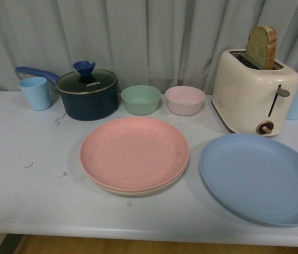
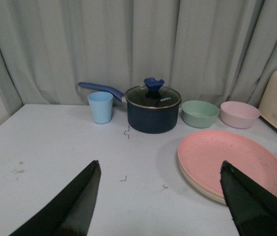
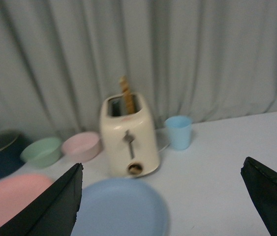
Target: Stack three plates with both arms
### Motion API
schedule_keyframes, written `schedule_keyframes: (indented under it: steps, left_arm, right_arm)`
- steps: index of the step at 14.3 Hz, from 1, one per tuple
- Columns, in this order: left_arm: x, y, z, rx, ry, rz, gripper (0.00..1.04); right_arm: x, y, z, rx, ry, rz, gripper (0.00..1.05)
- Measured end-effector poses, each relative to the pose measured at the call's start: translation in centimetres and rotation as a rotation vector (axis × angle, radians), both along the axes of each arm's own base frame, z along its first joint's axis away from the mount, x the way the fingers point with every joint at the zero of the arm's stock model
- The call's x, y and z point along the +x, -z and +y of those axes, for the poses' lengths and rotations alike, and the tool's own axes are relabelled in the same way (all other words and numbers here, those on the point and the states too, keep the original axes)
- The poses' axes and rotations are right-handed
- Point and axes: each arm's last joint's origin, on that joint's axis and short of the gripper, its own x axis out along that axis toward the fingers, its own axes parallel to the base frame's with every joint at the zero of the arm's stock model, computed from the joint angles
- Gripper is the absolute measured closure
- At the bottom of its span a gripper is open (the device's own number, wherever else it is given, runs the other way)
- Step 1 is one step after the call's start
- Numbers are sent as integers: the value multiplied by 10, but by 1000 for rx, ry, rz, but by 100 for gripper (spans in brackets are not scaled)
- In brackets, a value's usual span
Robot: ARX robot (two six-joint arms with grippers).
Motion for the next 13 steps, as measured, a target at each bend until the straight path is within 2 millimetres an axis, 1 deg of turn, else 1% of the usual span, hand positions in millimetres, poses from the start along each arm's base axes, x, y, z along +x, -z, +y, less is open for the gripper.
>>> schedule_keyframes:
  steps: [1, 2, 3, 4, 5, 6, 7, 8, 9, 10, 13]
  left_arm:
    - [0, 0, 0, 0, 0, 0, 20]
    - [0, 0, 0, 1, 0, 0, 5]
    - [0, 0, 0, 0, 0, 0, 8]
    - [0, 0, 0, 1, 0, 0, 7]
    - [0, 0, 0, 1, 0, 0, 7]
    - [0, 0, 0, 1, 0, 0, 7]
    - [0, 0, 0, 1, 0, 0, 7]
    - [0, 0, 0, 1, 0, 0, 7]
    - [0, 0, 0, 1, 0, 0, 7]
    - [0, 0, 0, 1, 0, 0, 7]
    - [0, 0, 0, 1, 1, 0, 7]
  right_arm:
    - [21, -14, -15, -2, 95, -44, 6]
    - [62, -25, -31, 14, 174, -42, 6]
    - [104, -20, -39, 31, 228, 43, 6]
    - [147, 6, -41, 50, 249, 244, 6]
    - [175, 31, -37, 61, 237, 415, 6]
    - [200, 53, -30, 56, 220, 551, 6]
    - [215, 68, -23, 40, 196, 639, 6]
    - [223, 82, -15, 19, 172, 708, 6]
    - [228, 109, -6, 4, 153, 838, 6]
    - [236, 123, -2, 8, 147, 878, 6]
    - [241, 128, 3, 24, 140, 894, 6]
